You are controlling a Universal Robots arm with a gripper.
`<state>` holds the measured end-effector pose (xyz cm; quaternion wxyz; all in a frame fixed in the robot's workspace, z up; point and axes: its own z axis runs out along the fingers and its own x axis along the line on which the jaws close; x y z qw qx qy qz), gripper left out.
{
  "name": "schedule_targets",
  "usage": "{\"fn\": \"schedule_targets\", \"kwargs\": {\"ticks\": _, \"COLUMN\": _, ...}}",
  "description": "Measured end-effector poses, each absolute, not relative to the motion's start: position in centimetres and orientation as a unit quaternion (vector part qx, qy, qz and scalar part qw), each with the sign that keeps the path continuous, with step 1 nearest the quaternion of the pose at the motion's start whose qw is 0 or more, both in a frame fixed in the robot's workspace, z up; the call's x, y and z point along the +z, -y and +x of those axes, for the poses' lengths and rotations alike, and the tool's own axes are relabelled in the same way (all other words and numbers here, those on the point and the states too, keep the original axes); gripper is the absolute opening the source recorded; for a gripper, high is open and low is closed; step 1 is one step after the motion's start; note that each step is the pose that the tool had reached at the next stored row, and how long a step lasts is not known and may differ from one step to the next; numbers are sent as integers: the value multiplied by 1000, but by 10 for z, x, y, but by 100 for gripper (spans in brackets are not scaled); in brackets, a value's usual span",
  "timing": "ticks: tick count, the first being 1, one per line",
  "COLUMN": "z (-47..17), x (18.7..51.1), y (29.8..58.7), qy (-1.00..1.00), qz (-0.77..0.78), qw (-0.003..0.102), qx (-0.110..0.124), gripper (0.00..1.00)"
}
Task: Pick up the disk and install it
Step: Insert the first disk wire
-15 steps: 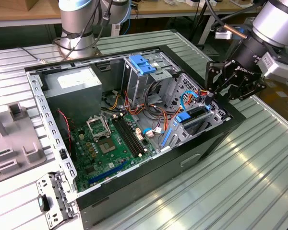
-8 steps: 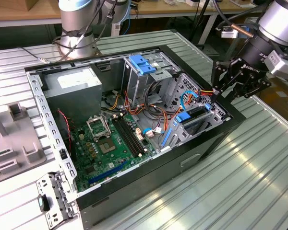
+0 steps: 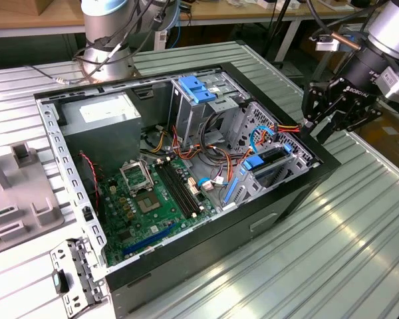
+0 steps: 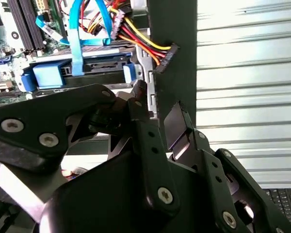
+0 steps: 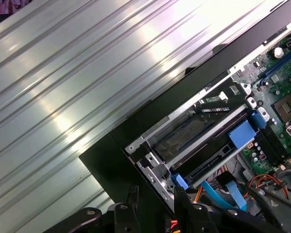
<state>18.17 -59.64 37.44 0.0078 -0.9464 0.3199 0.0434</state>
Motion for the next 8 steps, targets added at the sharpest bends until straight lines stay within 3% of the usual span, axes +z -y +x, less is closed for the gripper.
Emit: {"fn": "schedule_targets", "kwargs": {"ticks": 8, "z": 197, "x": 374, "y": 596, "qy": -320, "qz": -946, "qw": 8, "qx": 43, "gripper": 42}}
